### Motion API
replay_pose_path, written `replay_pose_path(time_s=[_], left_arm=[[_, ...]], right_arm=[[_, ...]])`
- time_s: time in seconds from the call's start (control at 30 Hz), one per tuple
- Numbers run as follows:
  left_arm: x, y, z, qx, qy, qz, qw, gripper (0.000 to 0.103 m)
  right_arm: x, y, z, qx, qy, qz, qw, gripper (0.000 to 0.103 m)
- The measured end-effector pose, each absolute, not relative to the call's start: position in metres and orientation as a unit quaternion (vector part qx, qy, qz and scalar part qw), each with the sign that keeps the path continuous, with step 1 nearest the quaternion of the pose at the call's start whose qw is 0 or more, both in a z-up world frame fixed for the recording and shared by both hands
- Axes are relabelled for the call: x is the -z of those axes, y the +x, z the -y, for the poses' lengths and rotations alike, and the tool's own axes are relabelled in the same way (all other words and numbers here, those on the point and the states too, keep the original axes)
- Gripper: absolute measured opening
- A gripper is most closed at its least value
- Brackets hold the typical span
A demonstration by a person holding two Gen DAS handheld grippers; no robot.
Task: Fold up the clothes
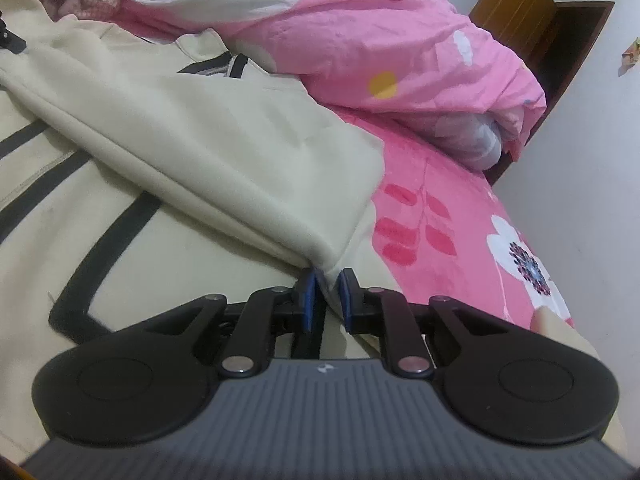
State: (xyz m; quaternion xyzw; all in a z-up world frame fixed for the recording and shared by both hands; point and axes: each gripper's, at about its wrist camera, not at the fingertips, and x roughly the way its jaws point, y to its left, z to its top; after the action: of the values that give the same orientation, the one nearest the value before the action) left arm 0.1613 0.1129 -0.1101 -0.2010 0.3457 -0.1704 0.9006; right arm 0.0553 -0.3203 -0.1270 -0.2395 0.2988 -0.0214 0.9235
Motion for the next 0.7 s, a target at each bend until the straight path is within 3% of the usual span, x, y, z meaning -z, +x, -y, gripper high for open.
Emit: replay_pose_path(time_s=[0.03, 0.1, 0.17, 0.23, 0.3, 0.37, 0.47, 0.53, 0.57, 0.6, 0.7], left_arm=[[0.108, 0.16, -0.113, 0.169, -0.197, -0.345, 0.902, 0.01], [0.105, 0.157, -0.113, 0.163, -0.183, -0.346, 0.906, 0.022], [0.1, 0.15, -0.119, 0.16, -0.177, -0.339, 0.91, 0.026], [0.094, 0.145, -0.123, 0.168, -0.179, -0.335, 0.91, 0.033], [0.091, 0.147, -0.124, 0.184, -0.193, -0.337, 0.903, 0.054], [0.091, 0.151, -0.121, 0.189, -0.204, -0.341, 0.898, 0.056], [0.094, 0.158, -0.109, 0.181, -0.192, -0.35, 0.899, 0.055], [0.097, 0.158, -0.102, 0.166, -0.182, -0.347, 0.905, 0.041], [0.099, 0.157, -0.101, 0.159, -0.18, -0.344, 0.908, 0.021], [0.1, 0.155, -0.1, 0.153, -0.179, -0.34, 0.91, 0.015], [0.106, 0.149, -0.099, 0.146, -0.181, -0.328, 0.915, 0.011]], right_arm=[[0.122, 0.052, 0.324, 0.019, -0.226, -0.301, 0.926, 0.02], [0.105, 0.044, 0.337, 0.002, -0.173, -0.306, 0.936, 0.031], [0.087, 0.037, 0.35, -0.022, -0.118, -0.304, 0.945, 0.036], [0.066, 0.032, 0.361, -0.074, -0.061, -0.281, 0.955, 0.049], [0.047, 0.041, 0.363, -0.124, -0.038, -0.263, 0.956, 0.054], [0.032, 0.064, 0.354, -0.171, -0.054, -0.252, 0.951, 0.062], [0.026, 0.116, 0.333, -0.226, -0.092, -0.258, 0.935, 0.067], [0.028, 0.154, 0.316, -0.255, -0.124, -0.273, 0.919, 0.067], [0.031, 0.172, 0.308, -0.268, -0.142, -0.282, 0.91, 0.067], [0.034, 0.189, 0.3, -0.278, -0.158, -0.292, 0.901, 0.067], [0.052, 0.235, 0.276, -0.308, -0.203, -0.328, 0.87, 0.067]])
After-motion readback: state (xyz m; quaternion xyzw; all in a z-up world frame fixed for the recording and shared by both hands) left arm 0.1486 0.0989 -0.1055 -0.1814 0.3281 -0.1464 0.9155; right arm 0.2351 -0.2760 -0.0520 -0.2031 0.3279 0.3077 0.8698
